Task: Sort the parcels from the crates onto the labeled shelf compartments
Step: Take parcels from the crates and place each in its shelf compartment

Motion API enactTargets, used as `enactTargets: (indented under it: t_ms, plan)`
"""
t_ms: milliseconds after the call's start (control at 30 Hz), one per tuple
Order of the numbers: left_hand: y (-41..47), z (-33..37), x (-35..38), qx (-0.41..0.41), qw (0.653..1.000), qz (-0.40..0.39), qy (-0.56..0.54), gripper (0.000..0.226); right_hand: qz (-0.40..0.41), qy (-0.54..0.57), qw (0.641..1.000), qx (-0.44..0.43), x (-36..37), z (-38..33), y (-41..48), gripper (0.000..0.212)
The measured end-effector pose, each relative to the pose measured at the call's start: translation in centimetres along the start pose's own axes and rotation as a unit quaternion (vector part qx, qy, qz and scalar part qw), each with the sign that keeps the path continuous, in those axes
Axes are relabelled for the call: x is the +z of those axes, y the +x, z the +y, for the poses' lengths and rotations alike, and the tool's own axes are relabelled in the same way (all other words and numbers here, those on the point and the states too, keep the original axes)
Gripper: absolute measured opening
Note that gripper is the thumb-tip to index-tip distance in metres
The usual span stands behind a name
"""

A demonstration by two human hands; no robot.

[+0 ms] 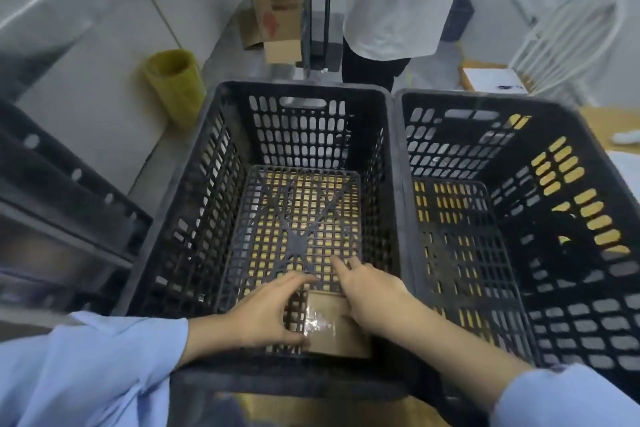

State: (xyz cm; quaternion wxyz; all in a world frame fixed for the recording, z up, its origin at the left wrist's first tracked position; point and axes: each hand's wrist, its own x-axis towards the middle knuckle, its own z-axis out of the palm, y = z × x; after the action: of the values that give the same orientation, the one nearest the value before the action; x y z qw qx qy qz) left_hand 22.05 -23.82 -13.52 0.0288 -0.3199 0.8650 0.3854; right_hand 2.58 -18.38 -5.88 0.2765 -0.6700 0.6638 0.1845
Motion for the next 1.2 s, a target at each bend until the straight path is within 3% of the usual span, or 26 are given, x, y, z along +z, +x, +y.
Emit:
enactTargets:
  t_ms: [167,333,467,600,733,867,1067,1200]
  plan:
    - [-0.2,-0.4,0.4,0.014,0.999,-0.017,-0.046,0.101,-0.087,0.03,0.996,0.02,0.0,-0.2,0.7,0.073]
    - [-0.1,-0.8,0.7,0.021,0.997,-0.034,-0.072,0.098,-0.112,0.039,0.993,0.022,0.0,-0.4,1.1,0.063]
    - [-0.1,-0.7,0.5,0.021,0.996,-0.033,-0.077,0.093,-0.118,0.044,0.992,0.015,-0.6,-0.5,0.8,0.065]
    - [-0.1,-0.6,-0.5,0.022,0.996,-0.02,-0.085,0.092,-0.11,0.048,0.993,0.005,-1.0,-0.5,0.4,0.08]
    - [0.4,-0.3,-1.9,0.011,0.995,0.01,-0.096,0.094,-0.042,0.077,0.996,0.011,-1.1,-0.3,0.3,0.091]
    - [0.9,0.3,-4.4,0.004,0.991,0.038,-0.125,0.096,0.09,0.118,0.989,0.007,-1.2,-0.1,0.3,0.099]
    - [0.5,1.5,-8.9,0.018,0.983,0.093,-0.159,0.095,0.289,0.248,0.924,-0.042,-2.6,0.5,-0.1,0.092]
    - [-0.6,2.4,-11.2,0.034,0.975,0.146,-0.163,0.091,0.328,0.321,0.888,-0.033,-5.0,0.5,-1.0,0.095]
